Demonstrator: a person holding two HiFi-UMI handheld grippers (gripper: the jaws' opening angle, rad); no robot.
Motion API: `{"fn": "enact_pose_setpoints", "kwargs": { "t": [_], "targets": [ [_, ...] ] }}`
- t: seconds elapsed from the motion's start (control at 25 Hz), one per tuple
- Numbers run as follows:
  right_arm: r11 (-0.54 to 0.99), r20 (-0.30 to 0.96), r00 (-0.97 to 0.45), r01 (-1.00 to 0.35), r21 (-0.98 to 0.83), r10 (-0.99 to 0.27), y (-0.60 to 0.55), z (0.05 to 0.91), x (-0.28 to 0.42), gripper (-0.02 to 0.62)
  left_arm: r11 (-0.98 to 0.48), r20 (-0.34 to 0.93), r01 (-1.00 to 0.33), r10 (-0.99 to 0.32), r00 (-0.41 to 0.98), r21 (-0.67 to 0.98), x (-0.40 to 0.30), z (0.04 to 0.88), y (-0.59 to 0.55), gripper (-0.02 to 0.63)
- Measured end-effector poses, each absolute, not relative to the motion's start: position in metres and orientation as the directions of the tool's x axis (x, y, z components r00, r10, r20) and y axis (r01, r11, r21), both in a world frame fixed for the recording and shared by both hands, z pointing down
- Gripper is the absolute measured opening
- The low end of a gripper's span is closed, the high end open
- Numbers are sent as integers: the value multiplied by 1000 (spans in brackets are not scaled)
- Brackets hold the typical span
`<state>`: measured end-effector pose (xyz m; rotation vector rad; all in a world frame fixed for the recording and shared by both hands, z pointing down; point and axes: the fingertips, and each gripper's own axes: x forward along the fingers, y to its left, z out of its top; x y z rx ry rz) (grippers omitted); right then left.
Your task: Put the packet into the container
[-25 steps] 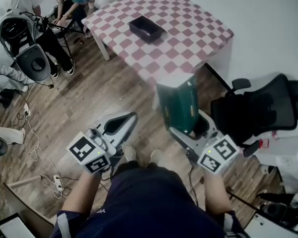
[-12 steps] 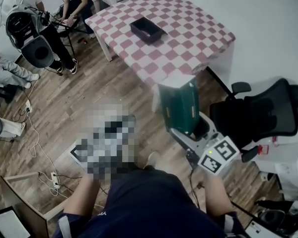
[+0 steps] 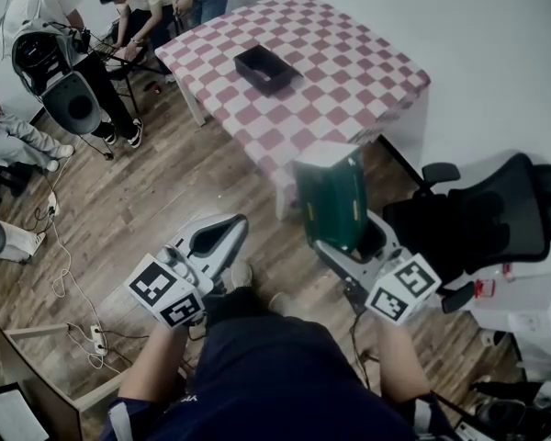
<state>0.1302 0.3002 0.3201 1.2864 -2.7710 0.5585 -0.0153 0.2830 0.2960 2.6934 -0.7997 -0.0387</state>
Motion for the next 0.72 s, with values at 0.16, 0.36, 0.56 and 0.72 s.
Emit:
{"fn": "enact_pose_setpoints", "kwargs": {
  "t": [0.16, 0.36, 0.56, 0.72],
  "targets": [
    [590, 201, -656, -748, -306, -728, 284, 330, 136, 416, -782, 64, -530, -541, 838, 327, -11, 301, 267, 25],
    [588, 217, -653, -752, -299, -725, 253, 338, 141, 416, -778, 60, -530, -544, 837, 338, -7, 308, 237, 25],
    [585, 230, -655, -751, -306, -720, 213, 348, 139, 416, -779, 64, -522, -536, 842, 347, -6, 319, 194, 25],
    [572, 246, -649, -756, -318, -720, 169, 358, 131, 416, -773, 76, -519, -531, 844, 365, -14, 329, 150, 25]
  ]
}}
